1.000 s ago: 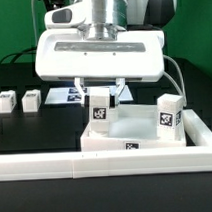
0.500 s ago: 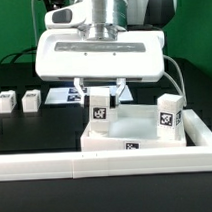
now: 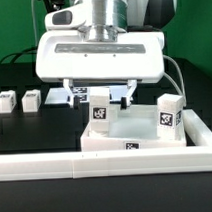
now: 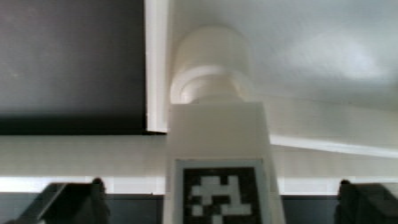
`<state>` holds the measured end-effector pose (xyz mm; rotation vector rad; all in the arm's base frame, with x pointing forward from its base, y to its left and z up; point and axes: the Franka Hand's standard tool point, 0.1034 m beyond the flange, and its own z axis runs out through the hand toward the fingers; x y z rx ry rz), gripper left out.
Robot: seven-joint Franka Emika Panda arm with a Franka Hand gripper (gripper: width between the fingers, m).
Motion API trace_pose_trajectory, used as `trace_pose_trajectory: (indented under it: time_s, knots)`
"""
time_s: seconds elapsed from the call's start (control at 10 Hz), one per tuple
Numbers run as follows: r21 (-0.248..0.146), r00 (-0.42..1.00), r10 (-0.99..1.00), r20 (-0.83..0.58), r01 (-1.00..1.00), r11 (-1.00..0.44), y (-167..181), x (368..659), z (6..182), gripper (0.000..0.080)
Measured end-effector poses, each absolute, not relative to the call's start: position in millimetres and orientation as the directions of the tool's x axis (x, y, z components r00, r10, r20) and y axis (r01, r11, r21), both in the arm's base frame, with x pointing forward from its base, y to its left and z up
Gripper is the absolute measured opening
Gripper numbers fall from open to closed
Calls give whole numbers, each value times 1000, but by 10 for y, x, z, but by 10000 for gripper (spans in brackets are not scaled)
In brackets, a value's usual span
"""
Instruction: Assemble square table
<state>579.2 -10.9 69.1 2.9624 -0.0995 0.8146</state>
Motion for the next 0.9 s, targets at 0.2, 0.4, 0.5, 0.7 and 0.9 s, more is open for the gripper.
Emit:
trace_pose_trajectory:
  time_s: [0.2,0.4,0.5,0.7,0.9]
  knots:
    - [48,858,-44,512,-80,-996,-109,5792,691,649]
    - [36,868,-50,494,-78,-996,-97,5806,780,649]
    - [28,868,-55,493,-79,-997,-93,5833,890,649]
    - [19,880,-59,472,-77,-997,-80,5829,911,649]
    - [5,908,-65,415,-74,-997,-59,5802,853,649]
